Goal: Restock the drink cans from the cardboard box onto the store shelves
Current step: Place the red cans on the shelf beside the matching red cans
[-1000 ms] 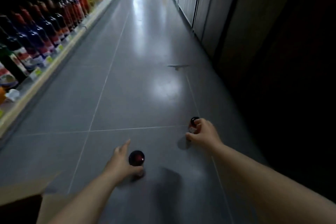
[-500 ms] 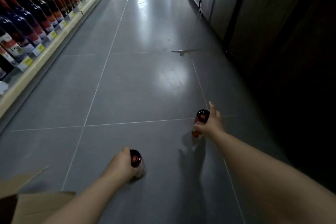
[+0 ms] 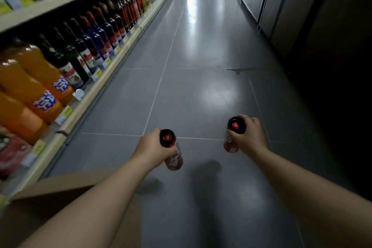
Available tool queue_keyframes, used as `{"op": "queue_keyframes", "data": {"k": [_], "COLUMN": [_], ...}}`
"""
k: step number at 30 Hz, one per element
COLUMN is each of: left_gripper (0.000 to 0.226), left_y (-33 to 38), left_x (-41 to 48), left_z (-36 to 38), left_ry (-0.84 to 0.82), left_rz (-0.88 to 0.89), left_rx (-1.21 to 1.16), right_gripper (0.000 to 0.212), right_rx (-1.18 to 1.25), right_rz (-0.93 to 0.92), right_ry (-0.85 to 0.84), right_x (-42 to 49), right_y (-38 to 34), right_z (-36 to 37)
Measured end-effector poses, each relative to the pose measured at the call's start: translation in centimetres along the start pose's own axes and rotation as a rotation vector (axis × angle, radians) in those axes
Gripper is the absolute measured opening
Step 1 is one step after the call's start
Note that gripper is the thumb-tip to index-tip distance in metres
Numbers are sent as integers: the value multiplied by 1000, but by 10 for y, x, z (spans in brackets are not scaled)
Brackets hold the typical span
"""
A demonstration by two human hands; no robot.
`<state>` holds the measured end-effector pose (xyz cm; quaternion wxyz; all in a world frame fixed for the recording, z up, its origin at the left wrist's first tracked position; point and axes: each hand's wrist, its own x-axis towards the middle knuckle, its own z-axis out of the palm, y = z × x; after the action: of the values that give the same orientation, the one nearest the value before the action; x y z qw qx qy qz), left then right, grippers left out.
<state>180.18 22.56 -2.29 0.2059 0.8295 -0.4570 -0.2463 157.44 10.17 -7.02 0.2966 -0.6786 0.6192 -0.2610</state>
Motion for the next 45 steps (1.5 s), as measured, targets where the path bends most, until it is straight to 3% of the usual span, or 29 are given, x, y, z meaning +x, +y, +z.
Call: {"op": "queue_keyframes", "data": {"k": [8,13,19,25,30,35,45], "left_gripper": [48,56,48,48,28,42,36], "left_y": [-58,-136,-224,-277,-296,-305,-307], "left_x": [-82,-174,-293,-365,-407,-432,-434], "left_z": [-197,-306,-387,-419,-429,-441,-488], "left_ry": [283,455,572,633,701,735,795], "left_rz": [37,-122,-328,-458,-502,-541,-557], "left_rx": [-58,30,15,-54,-151,-198,-218], "right_gripper": [61,57,60,61,61,56,58], "right_rx": [103,204,243,278,300,332,491], "right_rz": [-450,-642,-843,-1025,-1125,-1161,-1161], "right_ry": [-184,-320,-448,-640,-765,-853,-801], "right_x": [-97,-190,-310,-382,-415,-438,-456], "right_y": [-227,-362,-482,-539,-571,-610,-711], "right_z": [38,82,134,165,177,180,204]}}
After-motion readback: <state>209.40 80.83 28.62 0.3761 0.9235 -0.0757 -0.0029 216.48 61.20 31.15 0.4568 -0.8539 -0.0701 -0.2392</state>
